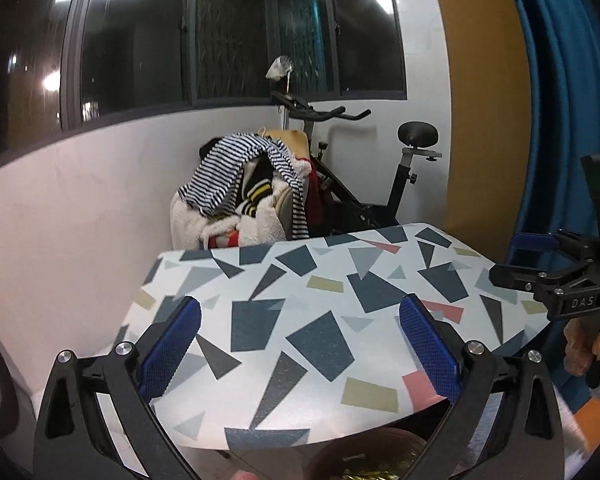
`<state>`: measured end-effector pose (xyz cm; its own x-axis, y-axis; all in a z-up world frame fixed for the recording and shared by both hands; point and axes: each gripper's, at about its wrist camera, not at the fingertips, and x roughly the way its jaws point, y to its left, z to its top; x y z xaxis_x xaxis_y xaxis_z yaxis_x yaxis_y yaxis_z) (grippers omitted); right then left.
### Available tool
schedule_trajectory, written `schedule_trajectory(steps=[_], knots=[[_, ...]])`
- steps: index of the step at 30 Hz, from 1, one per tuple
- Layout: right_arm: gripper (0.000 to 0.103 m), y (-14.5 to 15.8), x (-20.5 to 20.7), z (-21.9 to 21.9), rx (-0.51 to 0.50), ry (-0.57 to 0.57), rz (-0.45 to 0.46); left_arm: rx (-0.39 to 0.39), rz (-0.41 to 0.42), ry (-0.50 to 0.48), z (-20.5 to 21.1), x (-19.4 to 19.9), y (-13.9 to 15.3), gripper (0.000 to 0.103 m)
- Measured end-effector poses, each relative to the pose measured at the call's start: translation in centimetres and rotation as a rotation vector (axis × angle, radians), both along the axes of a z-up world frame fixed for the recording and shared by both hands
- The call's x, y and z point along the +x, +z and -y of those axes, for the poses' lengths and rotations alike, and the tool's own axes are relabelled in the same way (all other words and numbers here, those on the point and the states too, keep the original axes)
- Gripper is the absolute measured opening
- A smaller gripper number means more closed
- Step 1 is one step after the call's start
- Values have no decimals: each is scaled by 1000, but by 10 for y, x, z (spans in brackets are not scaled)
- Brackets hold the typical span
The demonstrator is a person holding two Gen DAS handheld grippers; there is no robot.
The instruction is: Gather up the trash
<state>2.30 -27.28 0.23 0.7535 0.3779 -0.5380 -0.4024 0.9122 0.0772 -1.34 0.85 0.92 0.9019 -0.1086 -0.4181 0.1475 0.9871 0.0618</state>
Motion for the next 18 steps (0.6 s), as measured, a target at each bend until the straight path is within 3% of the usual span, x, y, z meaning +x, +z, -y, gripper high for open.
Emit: schedule_trajectory(steps=[11,18], knots=[[97,19,-5,7,3,-14,19,-50,-87,15,-9,12,-4,97],[97,20,-6,7,4,-15,19,-68,-92,34,-15,12,-5,97]])
